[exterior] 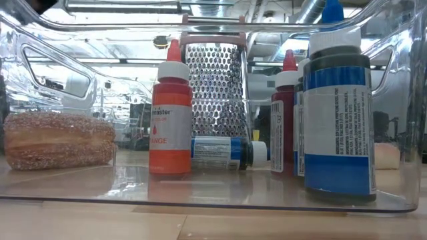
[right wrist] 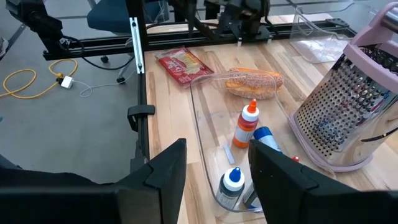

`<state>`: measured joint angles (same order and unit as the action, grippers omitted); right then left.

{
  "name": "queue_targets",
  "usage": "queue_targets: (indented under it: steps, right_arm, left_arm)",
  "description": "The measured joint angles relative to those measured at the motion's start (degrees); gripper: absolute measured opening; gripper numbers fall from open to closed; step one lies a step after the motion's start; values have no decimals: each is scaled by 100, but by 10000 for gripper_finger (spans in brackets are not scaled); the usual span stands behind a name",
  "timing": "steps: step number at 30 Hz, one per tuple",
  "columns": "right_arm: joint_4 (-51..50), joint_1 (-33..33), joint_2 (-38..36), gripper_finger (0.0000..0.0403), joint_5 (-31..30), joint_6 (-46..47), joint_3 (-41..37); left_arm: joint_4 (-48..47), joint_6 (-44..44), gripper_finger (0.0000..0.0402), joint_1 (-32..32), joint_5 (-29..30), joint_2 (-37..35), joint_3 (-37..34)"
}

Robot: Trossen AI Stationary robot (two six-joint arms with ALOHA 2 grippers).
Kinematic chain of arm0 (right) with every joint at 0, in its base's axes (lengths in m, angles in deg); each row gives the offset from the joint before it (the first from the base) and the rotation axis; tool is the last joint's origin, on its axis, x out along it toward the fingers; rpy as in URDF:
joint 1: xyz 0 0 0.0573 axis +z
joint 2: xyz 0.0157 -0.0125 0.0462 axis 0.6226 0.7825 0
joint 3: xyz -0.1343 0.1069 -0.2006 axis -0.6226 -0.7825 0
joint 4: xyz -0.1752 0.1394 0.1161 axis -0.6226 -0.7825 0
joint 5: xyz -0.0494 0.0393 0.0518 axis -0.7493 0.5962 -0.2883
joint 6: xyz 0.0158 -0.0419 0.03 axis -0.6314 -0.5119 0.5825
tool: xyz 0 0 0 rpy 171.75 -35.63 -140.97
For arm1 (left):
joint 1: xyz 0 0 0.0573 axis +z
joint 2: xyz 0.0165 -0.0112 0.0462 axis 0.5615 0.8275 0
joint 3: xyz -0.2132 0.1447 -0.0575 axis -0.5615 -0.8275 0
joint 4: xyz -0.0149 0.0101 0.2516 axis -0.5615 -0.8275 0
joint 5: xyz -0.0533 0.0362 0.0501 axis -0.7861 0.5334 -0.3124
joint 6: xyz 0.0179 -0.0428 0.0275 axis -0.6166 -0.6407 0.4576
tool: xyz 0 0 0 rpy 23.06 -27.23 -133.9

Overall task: Pick & Place Food Item
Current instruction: Put the popcorn bag into the yellow bin

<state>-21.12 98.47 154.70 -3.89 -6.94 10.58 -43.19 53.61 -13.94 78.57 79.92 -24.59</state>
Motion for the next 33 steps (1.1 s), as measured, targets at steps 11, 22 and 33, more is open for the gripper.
queue_targets:
  steps: [11,22,33]
  right_arm:
    - [78,-2,0,164,6,0,0]
    - [85,4,0,164,30,0,0]
    - [85,2,0,164,67,-2,0]
  left_arm:
    - [-1856,-1858,216,-200,-950,140,-2]
    - [-1179,-2102,252,327,-1713,143,-901]
    - [-1109,-2088,245,603,-1624,141,-1321]
